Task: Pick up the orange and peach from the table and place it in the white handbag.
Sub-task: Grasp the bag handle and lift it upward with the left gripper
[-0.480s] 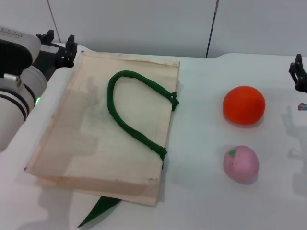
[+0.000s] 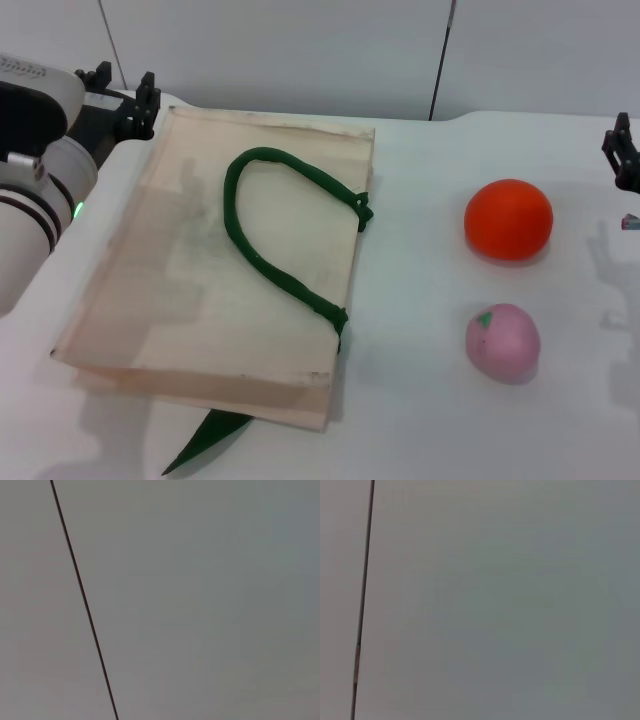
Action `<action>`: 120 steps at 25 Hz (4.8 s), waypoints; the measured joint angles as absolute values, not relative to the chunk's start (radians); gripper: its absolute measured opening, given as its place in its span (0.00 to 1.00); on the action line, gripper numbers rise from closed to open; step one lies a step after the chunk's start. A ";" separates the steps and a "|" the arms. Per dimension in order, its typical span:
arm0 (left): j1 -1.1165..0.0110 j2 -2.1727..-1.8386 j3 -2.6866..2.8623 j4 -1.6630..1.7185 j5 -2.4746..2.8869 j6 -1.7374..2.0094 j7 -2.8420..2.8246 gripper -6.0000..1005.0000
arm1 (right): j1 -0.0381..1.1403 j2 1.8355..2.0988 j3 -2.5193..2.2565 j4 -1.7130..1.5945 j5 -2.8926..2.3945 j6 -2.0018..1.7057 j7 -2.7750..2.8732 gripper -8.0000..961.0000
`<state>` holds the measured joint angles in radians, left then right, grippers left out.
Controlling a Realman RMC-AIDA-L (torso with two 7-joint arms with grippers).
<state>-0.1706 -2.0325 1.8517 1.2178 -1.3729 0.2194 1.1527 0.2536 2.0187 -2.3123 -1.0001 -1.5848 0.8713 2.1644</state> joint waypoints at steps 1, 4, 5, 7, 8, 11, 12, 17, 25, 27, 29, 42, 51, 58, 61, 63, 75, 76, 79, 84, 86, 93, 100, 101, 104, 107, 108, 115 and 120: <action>-0.171 -2.033 1.852 1.218 -1.373 0.220 1.152 0.47 | 0.254 2.019 -2.312 -1.000 -1.585 0.871 2.164 0.88; -0.171 -2.033 1.853 1.217 -1.373 0.221 1.151 0.47 | 0.254 2.019 -2.313 -1.000 -1.585 0.871 2.164 0.88; -0.170 -2.033 1.853 1.216 -1.373 0.221 1.151 0.47 | 0.254 2.019 -2.313 -0.999 -1.585 0.871 2.164 0.88; -0.170 -2.033 1.853 1.216 -1.373 0.218 1.151 0.47 | 0.255 2.019 -2.314 -0.999 -1.586 0.871 2.164 0.88; -0.170 -2.033 1.852 1.216 -1.373 0.217 1.151 0.47 | 0.255 2.019 -2.315 -0.999 -1.587 0.870 2.164 0.88; -0.169 -2.032 1.852 1.221 -1.373 0.205 1.153 0.47 | 0.255 2.019 -2.315 -0.999 -1.587 0.861 2.165 0.88; -0.169 -2.032 1.850 1.226 -1.373 0.196 1.153 0.47 | 0.255 2.018 -2.313 -0.999 -1.585 0.856 2.166 0.88; -0.166 -2.031 1.769 1.280 -1.382 0.042 1.152 0.46 | 0.257 2.016 -2.282 -1.005 -1.561 0.777 2.167 0.88; -0.174 -2.031 1.519 1.370 -1.331 -0.361 1.064 0.46 | 0.267 2.014 -2.166 -1.010 -1.557 0.569 2.159 0.86; -0.189 -2.031 1.461 1.382 -1.266 -0.461 0.996 0.46 | 0.267 2.014 -2.159 -1.010 -1.560 0.562 2.158 0.85; -0.225 -2.031 1.393 1.390 -1.147 -0.571 0.883 0.46 | 0.269 2.014 -2.157 -1.009 -1.563 0.562 2.155 0.83; -0.470 -2.031 1.063 1.386 -0.797 -1.147 0.700 0.46 | 0.282 2.013 -2.155 -1.006 -1.565 0.530 2.151 0.79; -0.587 -2.027 1.053 1.211 -0.767 -1.217 0.716 0.47 | 0.284 2.013 -2.154 -1.009 -1.565 0.529 2.151 0.79; -0.649 -2.022 0.949 1.196 -0.661 -1.290 0.713 0.47 | 0.289 2.012 -2.155 -1.005 -1.565 0.529 2.151 0.79; -0.663 -2.018 0.903 1.196 -0.625 -1.302 0.731 0.47 | 0.290 2.012 -2.156 -1.004 -1.565 0.529 2.151 0.79; -0.672 -2.017 0.882 1.195 -0.611 -1.302 0.749 0.47 | 0.290 2.012 -2.156 -1.004 -1.565 0.529 2.151 0.79; -0.744 -2.026 0.860 1.002 -0.613 -1.263 0.811 0.47 | 0.293 2.011 -2.160 -1.015 -1.565 0.529 2.138 0.79; -0.751 -2.025 0.860 0.986 -0.612 -1.260 0.816 0.47 | 0.293 2.011 -2.161 -1.016 -1.565 0.529 2.137 0.79; -0.769 -2.021 0.860 0.950 -0.609 -1.254 0.829 0.47 | 0.293 2.011 -2.161 -1.020 -1.565 0.529 2.136 0.79; -0.776 -2.016 0.859 0.932 -0.592 -1.246 0.833 0.46 | 0.293 2.011 -2.161 -1.026 -1.565 0.529 2.135 0.79; -0.778 -2.015 0.859 0.926 -0.572 -1.245 0.830 0.46 | 0.293 2.011 -2.161 -1.027 -1.565 0.529 2.135 0.79; -0.799 -2.011 0.859 0.914 -0.529 -1.248 0.826 0.46 | 0.293 2.011 -2.161 -1.033 -1.565 0.519 2.129 0.79; -0.830 -2.002 0.863 0.913 -0.521 -1.241 0.847 0.46 | 0.292 2.010 -2.161 -1.037 -1.565 0.519 2.126 0.79; -0.834 -2.002 0.866 0.909 -0.517 -1.241 0.850 0.46 | 0.292 2.010 -2.161 -1.037 -1.565 0.518 2.126 0.79; -0.842 -2.006 0.868 0.893 -0.511 -1.235 0.863 0.46 | 0.292 2.009 -2.162 -1.037 -1.565 0.518 2.126 0.79; -0.855 -2.014 0.869 0.867 -0.509 -1.232 0.885 0.46 | 0.292 2.009 -2.163 -1.037 -1.565 0.518 2.126 0.79; -0.859 -2.016 0.870 0.859 -0.507 -1.232 0.890 0.46 | 0.292 2.009 -2.163 -1.038 -1.565 0.518 2.126 0.79; -0.871 -2.026 0.872 0.821 -0.502 -1.226 0.929 0.46 | 0.293 2.010 -2.163 -1.045 -1.565 0.517 2.103 0.79; -0.874 -2.026 0.873 0.806 -0.499 -1.222 0.927 0.46 | 0.291 2.011 -2.163 -1.056 -1.565 0.517 2.097 0.79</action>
